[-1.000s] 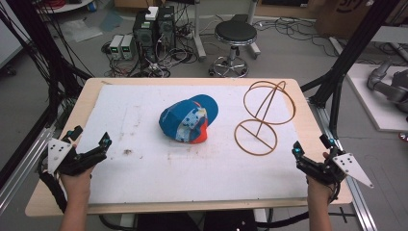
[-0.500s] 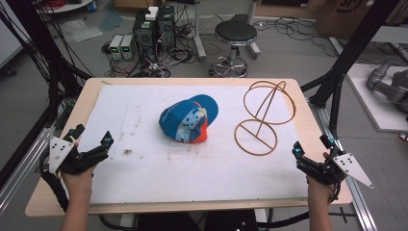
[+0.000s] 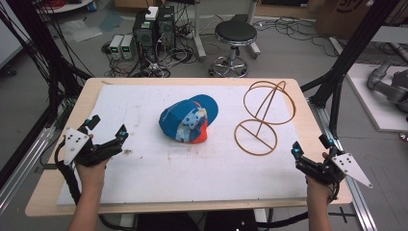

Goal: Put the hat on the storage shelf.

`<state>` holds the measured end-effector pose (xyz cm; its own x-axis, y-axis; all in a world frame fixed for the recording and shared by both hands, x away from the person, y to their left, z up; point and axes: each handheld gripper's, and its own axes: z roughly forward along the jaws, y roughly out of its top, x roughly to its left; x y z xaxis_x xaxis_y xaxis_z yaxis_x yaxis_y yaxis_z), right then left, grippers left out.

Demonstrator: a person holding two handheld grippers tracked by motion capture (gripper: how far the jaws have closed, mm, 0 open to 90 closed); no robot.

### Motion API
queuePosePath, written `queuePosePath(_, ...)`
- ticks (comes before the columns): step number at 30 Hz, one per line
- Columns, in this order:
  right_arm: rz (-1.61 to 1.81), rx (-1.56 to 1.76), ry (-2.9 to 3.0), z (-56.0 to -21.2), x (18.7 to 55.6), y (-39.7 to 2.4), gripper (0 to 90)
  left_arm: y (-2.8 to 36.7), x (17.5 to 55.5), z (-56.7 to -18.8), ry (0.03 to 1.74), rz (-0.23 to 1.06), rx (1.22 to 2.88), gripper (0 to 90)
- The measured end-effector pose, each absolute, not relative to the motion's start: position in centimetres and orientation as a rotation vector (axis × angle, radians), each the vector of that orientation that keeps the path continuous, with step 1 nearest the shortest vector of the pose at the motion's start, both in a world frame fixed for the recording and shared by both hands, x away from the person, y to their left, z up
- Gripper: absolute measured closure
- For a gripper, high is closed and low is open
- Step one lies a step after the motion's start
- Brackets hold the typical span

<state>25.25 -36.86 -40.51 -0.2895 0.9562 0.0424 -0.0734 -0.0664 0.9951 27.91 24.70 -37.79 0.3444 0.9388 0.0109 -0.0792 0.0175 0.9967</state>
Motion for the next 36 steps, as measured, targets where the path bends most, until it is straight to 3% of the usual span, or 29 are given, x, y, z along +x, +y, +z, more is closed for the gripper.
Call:
queuePosePath(13,1.502,1.046,1.315,-40.5,25.2,-37.2,4.6,18.2,31.9,-37.3,0.834,0.908,1.358,10.3)
queuePosePath(36,1.505,1.05,1.305,-40.5,25.0,-37.5,4.6,11.6,36.6,-39.1,0.839,0.841,1.476,10.6)
